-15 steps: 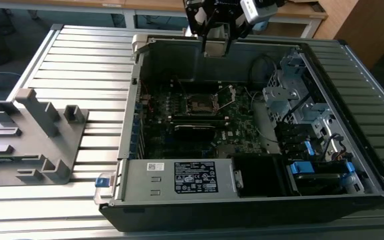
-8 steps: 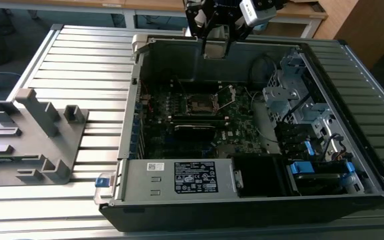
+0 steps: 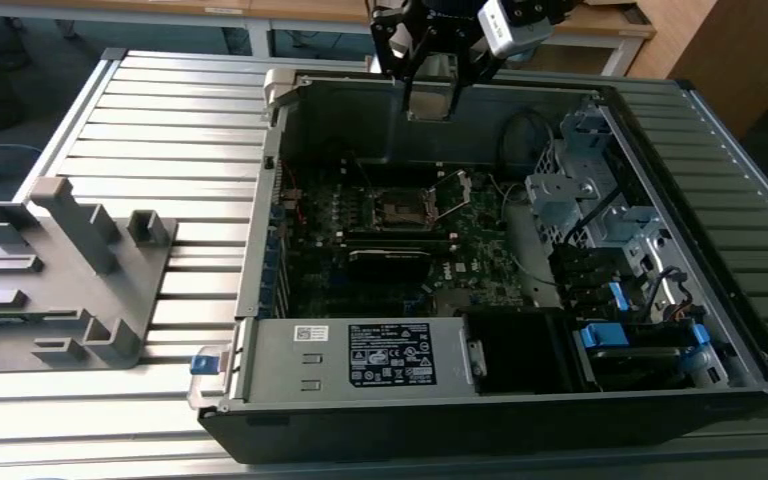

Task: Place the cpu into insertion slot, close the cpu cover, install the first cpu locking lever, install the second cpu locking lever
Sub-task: 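Place the cpu into insertion slot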

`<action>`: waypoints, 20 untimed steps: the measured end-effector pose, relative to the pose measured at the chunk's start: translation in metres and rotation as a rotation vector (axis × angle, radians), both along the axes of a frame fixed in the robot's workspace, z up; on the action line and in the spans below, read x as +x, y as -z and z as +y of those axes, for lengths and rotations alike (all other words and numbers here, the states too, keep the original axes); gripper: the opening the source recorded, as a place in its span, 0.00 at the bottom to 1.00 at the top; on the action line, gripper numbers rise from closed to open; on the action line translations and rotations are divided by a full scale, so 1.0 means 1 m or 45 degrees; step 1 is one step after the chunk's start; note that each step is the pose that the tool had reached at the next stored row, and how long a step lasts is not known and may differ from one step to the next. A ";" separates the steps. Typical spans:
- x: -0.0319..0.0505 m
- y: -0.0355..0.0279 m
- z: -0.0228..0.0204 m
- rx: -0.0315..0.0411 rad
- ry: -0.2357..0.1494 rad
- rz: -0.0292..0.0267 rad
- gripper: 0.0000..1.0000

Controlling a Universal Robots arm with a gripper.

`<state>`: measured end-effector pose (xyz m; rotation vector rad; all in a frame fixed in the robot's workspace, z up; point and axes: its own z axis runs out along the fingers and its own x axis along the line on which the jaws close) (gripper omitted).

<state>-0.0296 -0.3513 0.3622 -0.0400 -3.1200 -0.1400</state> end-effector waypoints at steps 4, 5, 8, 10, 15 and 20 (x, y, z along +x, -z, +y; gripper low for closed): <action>0.0000 0.0002 0.0000 -0.0001 0.000 0.0000 0.54; 0.0000 0.0003 0.0000 0.0000 0.000 0.0000 0.54; 0.0000 0.0016 0.0000 0.0005 0.000 -0.0003 0.54; 0.0000 0.0050 0.0000 0.0000 0.000 0.0000 0.54; 0.0000 0.0140 0.0000 -0.0001 0.000 0.0000 0.54; -0.0001 0.0230 -0.0001 -0.0001 0.000 0.0001 0.54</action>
